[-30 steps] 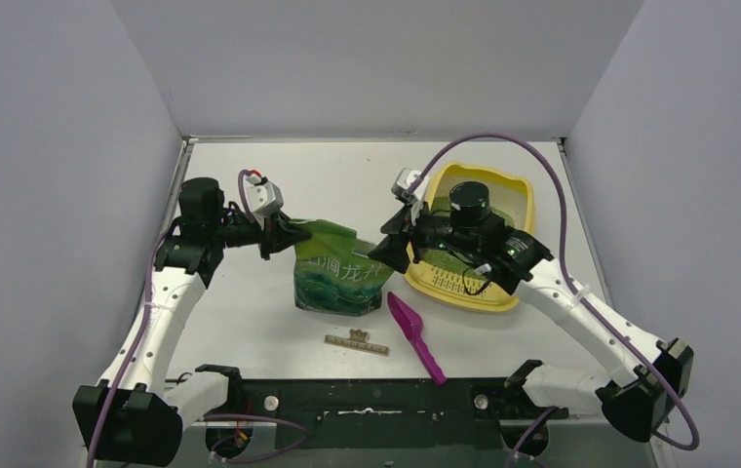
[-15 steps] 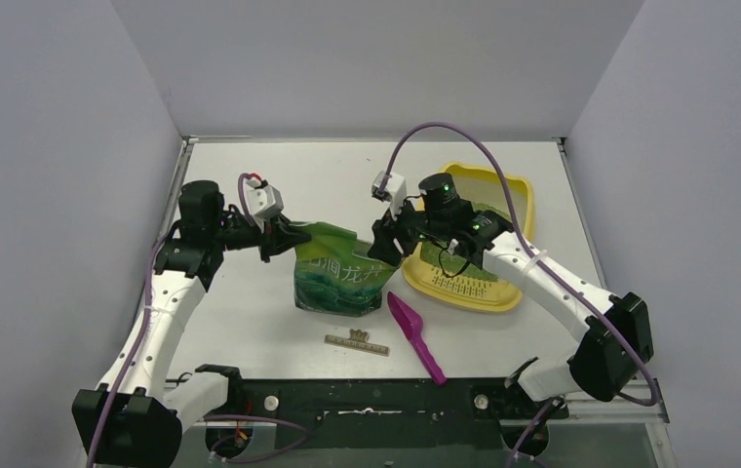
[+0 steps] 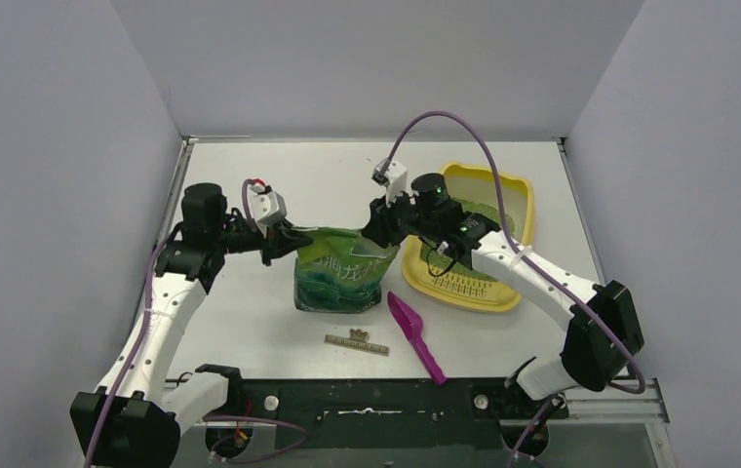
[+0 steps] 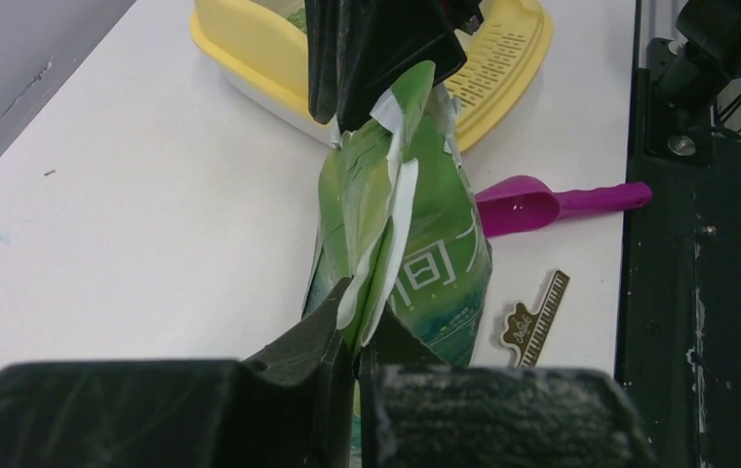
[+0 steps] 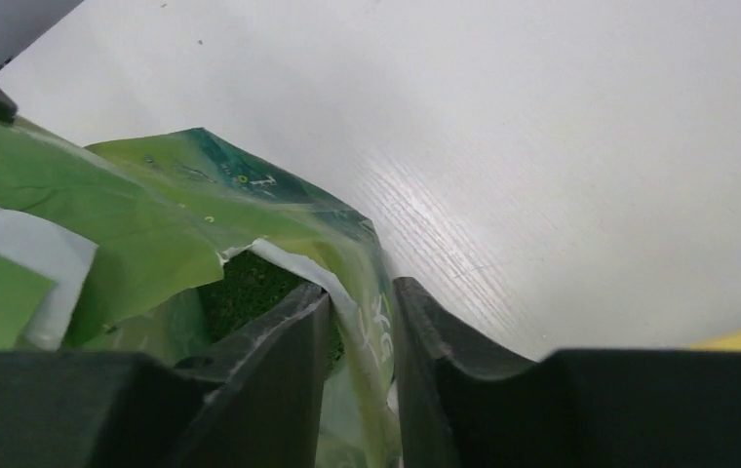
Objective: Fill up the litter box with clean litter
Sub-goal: Open the cat litter bag at the center of the board, then pick up the spatula from the center of the board.
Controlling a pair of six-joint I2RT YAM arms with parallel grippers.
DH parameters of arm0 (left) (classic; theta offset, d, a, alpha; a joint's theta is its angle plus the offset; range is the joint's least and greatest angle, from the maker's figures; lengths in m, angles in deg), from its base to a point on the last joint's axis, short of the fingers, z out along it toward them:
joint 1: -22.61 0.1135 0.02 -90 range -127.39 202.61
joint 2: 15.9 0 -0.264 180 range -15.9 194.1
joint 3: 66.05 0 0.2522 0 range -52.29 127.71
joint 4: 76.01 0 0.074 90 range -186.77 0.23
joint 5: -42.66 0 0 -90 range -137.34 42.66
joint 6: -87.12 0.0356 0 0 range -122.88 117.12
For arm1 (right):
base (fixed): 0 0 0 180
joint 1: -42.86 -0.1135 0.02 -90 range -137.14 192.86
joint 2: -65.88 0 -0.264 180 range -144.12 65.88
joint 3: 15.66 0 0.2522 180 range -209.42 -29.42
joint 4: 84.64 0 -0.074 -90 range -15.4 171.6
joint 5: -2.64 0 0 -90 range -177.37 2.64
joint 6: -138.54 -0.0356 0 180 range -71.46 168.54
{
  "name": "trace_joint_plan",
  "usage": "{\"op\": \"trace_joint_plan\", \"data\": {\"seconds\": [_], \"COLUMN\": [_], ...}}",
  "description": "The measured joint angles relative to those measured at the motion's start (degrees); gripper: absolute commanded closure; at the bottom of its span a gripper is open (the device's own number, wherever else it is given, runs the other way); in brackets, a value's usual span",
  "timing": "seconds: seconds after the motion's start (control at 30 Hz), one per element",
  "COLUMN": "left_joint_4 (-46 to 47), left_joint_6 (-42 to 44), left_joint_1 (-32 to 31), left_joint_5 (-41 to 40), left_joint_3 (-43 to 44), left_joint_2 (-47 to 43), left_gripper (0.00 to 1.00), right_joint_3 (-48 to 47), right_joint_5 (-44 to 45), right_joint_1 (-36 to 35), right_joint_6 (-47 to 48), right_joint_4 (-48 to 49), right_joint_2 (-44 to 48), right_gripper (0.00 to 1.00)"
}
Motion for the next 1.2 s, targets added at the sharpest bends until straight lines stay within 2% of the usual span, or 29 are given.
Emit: {"op": "trace_joint_plan", "data": {"seconds": [0.1, 0.17, 0.23, 0.37, 0.47, 0.5, 0.53, 0.57, 0.6, 0.73, 0.93, 1.07, 1.2], "left_joint_4": [-0.81, -1.03, -1.36, -1.29, 0.22, 0.79, 1.55, 2.49, 3.19, 5.99, 7.74, 6.27, 3.08], "left_joint_6": [1.16, 1.49, 1.01, -0.74, -2.89, -3.58, -4.44, -5.53, -5.97, -10.4, -20.5, -27.87, -32.76], "left_joint_1": [-0.28, -0.37, -0.37, -0.57, -0.63, -0.63, -0.63, -0.63, -0.63, -0.63, -0.61, -0.61, -0.61], "left_joint_5": [-0.5, -0.87, -1.51, -2.75, -3.93, -4.44, -5.35, -6.45, -7.26, -12.26, -22.82, -30.23, -34.58], "left_joint_3": [0.0, 0.0, 0.0, -0.26, -0.87, -1.09, -1.42, -1.88, -2.23, -4.61, -9.81, -12.92, -13.92], "left_joint_2": [0.0, -0.02, -0.13, -0.94, -2.69, -3.32, -4.17, -5.16, -6.01, -10.93, -20.0, -27.39, -34.36], "left_gripper": [0.99, 0.77, 0.62, 0.5, 0.4, 0.33, 0.19, 0.13, 0.11, 0.1, 0.09, 0.09, 0.09], "right_joint_3": [0.94, 1.2, 1.99, 4.94, 7.65, 8.2, 8.5, 8.7, 9.03, 12.66, 28.26, 35.28, 36.3], "right_joint_5": [1.7, 2.67, 4.0, 6.67, 9.88, 11.32, 12.63, 13.49, 14.32, 16.22, 17.86, 17.75, 16.79], "right_joint_1": [0.13, 0.2, 0.28, 0.5, 0.63, 0.63, 0.68, 0.68, 0.74, 0.85, 0.92, 0.92, 0.9], "right_joint_6": [-2.64, -3.34, -3.67, -2.27, -1.64, -2.1, -2.91, -3.91, -5.4, -12.94, -26.93, -32.54, -34.6], "right_joint_4": [1.03, 0.55, -0.72, -2.84, -4.31, -5.2, -6.43, -7.43, -8.85, -14.34, -18.14, -19.19, -20.46], "right_joint_2": [0.09, 0.72, 2.69, 11.54, 20.48, 23.19, 25.51, 27.08, 28.76, 34.05, 45.2, 51.91, 51.89], "right_gripper": [0.59, 0.44, 0.37, 0.23, 0.18, 0.14, 0.09, 0.04, 0.01, 0.0, 0.0, 0.0, 0.06]}}
